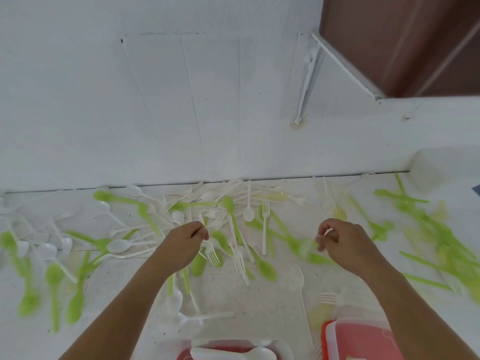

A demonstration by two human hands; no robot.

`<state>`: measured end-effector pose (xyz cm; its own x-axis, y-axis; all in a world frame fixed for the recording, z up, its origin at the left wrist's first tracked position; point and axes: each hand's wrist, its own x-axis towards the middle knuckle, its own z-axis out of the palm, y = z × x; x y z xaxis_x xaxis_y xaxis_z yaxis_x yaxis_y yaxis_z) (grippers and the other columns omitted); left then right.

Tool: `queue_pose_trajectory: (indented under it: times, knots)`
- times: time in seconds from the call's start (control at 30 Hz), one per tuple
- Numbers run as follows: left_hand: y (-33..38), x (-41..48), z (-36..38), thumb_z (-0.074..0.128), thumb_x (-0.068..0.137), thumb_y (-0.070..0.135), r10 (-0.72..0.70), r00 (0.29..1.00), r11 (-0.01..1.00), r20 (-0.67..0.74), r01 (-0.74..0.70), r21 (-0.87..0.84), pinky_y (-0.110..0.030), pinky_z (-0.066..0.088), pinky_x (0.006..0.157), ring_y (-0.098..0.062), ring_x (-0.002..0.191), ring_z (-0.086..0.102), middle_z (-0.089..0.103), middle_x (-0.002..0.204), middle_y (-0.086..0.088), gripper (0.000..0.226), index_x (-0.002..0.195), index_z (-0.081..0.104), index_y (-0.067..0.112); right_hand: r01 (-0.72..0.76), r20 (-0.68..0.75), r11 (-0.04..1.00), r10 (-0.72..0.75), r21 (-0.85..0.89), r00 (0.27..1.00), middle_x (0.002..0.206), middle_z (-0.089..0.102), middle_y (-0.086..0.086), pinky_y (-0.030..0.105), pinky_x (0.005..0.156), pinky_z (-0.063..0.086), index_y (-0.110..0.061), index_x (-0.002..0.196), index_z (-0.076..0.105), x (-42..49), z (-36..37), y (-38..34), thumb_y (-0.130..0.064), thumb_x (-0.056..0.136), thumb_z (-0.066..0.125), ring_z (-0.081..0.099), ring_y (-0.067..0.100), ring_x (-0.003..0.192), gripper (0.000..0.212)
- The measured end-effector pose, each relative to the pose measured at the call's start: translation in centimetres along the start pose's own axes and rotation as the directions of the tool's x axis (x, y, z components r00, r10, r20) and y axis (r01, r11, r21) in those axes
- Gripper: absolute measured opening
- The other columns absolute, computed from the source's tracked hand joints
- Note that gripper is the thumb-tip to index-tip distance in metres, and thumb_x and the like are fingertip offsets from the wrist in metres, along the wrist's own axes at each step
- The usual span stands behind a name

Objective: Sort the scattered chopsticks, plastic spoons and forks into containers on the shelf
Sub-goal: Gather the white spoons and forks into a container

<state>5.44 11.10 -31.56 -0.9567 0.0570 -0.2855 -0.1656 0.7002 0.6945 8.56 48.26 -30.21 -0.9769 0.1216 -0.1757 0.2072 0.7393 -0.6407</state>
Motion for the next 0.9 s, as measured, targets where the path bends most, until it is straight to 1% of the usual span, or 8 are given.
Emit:
queue_pose_trajectory:
  times: [0.13, 0.3, 0.43, 0.5, 0.6, 0.67, 0.73, 0.9]
  knots:
    - [-1.3, 2.0, -0.2, 0.058, 0.104, 0.017, 0.098, 0.995, 0.991, -0.031, -0.094, 0.098, -0.016, 0.042, 0.049, -0.012, 0.058, 0.049, 0.055, 0.075, 0.001, 0.026, 0.079, 0.062, 0.011, -0.037, 0.134, 0.993, 0.021, 0.116, 0.991, 0.078, 0.078, 0.004, 0.041, 0.074, 0.057, -0.023, 0.084, 0.064, 0.2, 0.2, 0.0, 0.002, 0.086, 0.06, 0.074, 0.006, 0.085, 0.026]
    - [-4.1, 4.9, -0.6, 0.057, 0.096, 0.016, 0.358, 0.924, 0.831, 0.138, -0.382, 0.405, -0.043, 0.053, 0.077, -0.018, 0.082, 0.058, 0.057, 0.086, 0.006, 0.013, 0.092, 0.069, 0.02, -0.1, -0.055, 0.973, 0.113, 0.206, 0.992, 0.071, 0.07, 0.004, 0.048, 0.068, 0.06, -0.02, 0.075, 0.058, 1.7, 1.9, -0.2, 0.003, 0.086, 0.073, 0.073, 0.02, 0.062, 0.029]
    - [-4.4, 6.8, 0.0, 0.067, 0.078, -0.001, 0.405, 0.855, 0.648, 0.324, -0.519, 0.558, -0.034, 0.045, 0.091, -0.014, 0.098, 0.057, 0.053, 0.102, 0.014, 0.064, 0.129, 0.061, 0.036, -0.144, 0.032, 0.973, 0.141, 0.181, 0.99, 0.072, 0.056, 0.003, 0.03, 0.05, 0.045, -0.033, 0.092, 0.046, 2.2, 2.9, 0.2, 0.003, 0.083, 0.065, 0.053, 0.018, 0.052, 0.041]
    - [-4.6, 7.7, 0.4, 0.075, 0.075, -0.003, 0.465, 0.816, 0.632, 0.344, -0.578, 0.516, -0.032, 0.049, 0.08, -0.015, 0.085, 0.059, 0.055, 0.093, 0.013, 0.059, 0.12, 0.07, 0.034, -0.148, 0.168, 0.988, 0.152, -0.036, 0.974, 0.069, 0.061, -0.004, 0.026, 0.051, 0.042, -0.035, 0.093, 0.049, 1.6, 4.2, 0.4, -0.011, 0.075, 0.07, 0.054, 0.016, 0.057, 0.037]
    - [-4.9, 8.9, 1.1, 0.088, 0.07, 0.006, 0.528, 0.767, 0.598, 0.364, -0.64, 0.483, -0.033, 0.052, 0.066, -0.013, 0.071, 0.058, 0.054, 0.08, 0.014, 0.037, 0.095, 0.076, 0.03, -0.163, 0.155, 0.961, 0.2, -0.223, 0.967, 0.075, 0.062, -0.005, 0.024, 0.053, 0.038, -0.022, 0.087, 0.061, 1.1, 5.8, 0.9, -0.013, 0.071, 0.067, 0.062, 0.02, 0.075, 0.02]
    - [-4.9, 9.4, 1.6, 0.091, 0.069, 0.011, 0.54, 0.758, 0.601, 0.366, -0.652, 0.462, -0.033, 0.051, 0.065, -0.016, 0.07, 0.059, 0.055, 0.079, 0.011, 0.029, 0.089, 0.075, 0.025, -0.208, 0.097, 0.951, 0.235, -0.231, 0.967, 0.071, 0.063, -0.001, 0.031, 0.058, 0.039, -0.016, 0.077, 0.063, 1.5, 5.9, 1.2, -0.012, 0.074, 0.065, 0.064, 0.026, 0.078, 0.006]
    - [-4.8, 9.5, 1.7, 0.091, 0.067, 0.01, 0.546, 0.754, 0.617, 0.364, -0.656, 0.434, -0.03, 0.048, 0.064, -0.018, 0.069, 0.06, 0.055, 0.078, 0.009, 0.027, 0.085, 0.074, 0.021, -0.265, 0.051, 0.949, 0.277, -0.171, 0.96, 0.064, 0.063, 0.006, 0.031, 0.055, 0.038, -0.012, 0.065, 0.06, 1.8, 5.7, 1.7, -0.014, 0.079, 0.066, 0.066, 0.031, 0.073, 0.015]
    - [-4.1, 9.3, 1.3, 0.084, 0.071, 0.002, 0.593, 0.742, 0.607, 0.313, -0.668, 0.432, -0.03, 0.047, 0.066, -0.016, 0.074, 0.055, 0.055, 0.086, 0.01, 0.028, 0.078, 0.067, 0.023, -0.297, 0.052, 0.941, 0.308, -0.163, 0.95, 0.06, 0.064, -0.001, 0.027, 0.052, 0.045, -0.014, 0.062, 0.065, 1.9, 5.7, 1.5, -0.022, 0.079, 0.069, 0.063, 0.016, 0.061, 0.019]
